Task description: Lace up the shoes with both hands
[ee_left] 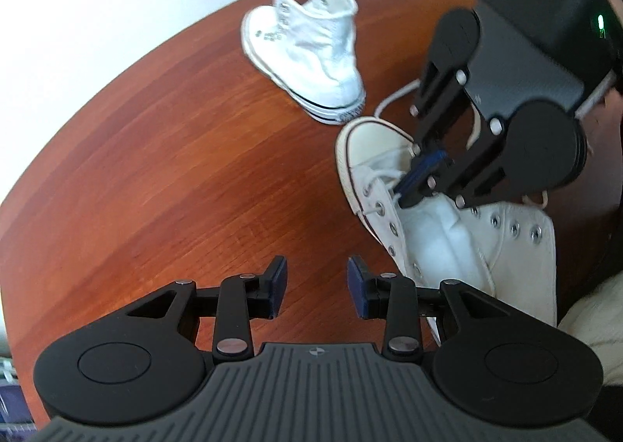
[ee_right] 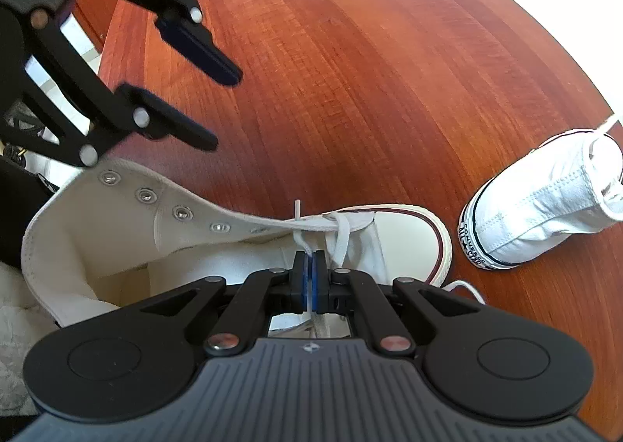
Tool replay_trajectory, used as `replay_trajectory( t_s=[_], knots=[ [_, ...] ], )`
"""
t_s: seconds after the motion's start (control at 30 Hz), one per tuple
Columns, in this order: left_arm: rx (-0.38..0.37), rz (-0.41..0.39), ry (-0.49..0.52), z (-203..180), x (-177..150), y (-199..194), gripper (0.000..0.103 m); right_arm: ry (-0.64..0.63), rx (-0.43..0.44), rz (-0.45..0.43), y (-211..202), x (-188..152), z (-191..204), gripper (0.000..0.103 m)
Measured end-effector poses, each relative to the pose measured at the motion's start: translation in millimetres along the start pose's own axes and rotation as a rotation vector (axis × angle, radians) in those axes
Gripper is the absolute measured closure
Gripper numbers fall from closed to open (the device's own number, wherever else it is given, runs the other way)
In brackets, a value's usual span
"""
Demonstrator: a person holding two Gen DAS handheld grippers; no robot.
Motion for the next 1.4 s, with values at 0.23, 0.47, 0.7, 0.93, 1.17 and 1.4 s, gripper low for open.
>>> replay_trajectory(
  t_s=[0.23,0.47,0.7,0.93,1.17,1.4],
  knots=[
    [-0.035,-0.004,0.132,-5,7,3,0.065,0.039,0.004,-0.017,-1,-3,-1,0.101],
    [-0.016,0.011,0.189,4,12,10,0.066,0.073,0.009,-0.029,-1,-2,1,0.101],
    [0.004,0.021,0.365,-5,13,30,0.068,0.109,0.006,-0.037,1,-1,2,0.101],
    [-0.029,0.027,0.504,-21,12,38,0.068,0.131,-0.007,-0.048,3,3,6,0.101],
    [0.005,-0.007,0.622,-34,18,35,0.068,0.019,0.017,-0.040,7,-9,-9,0.101],
    [0.047,-0.007,0.802,-43,20,40,0.082,0.009,0.008,-0.038,10,-7,-9,0.101]
  ],
)
Point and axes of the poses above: each gripper's, at about its wrist camera, not at the fingertips, and y roughly the way its jaws point, z to its left, x to its top, the point moved 7 cm from there along y, roughly the way its jaws point, and after that the axes turned 12 degrees about z, right-handed, at the moved point
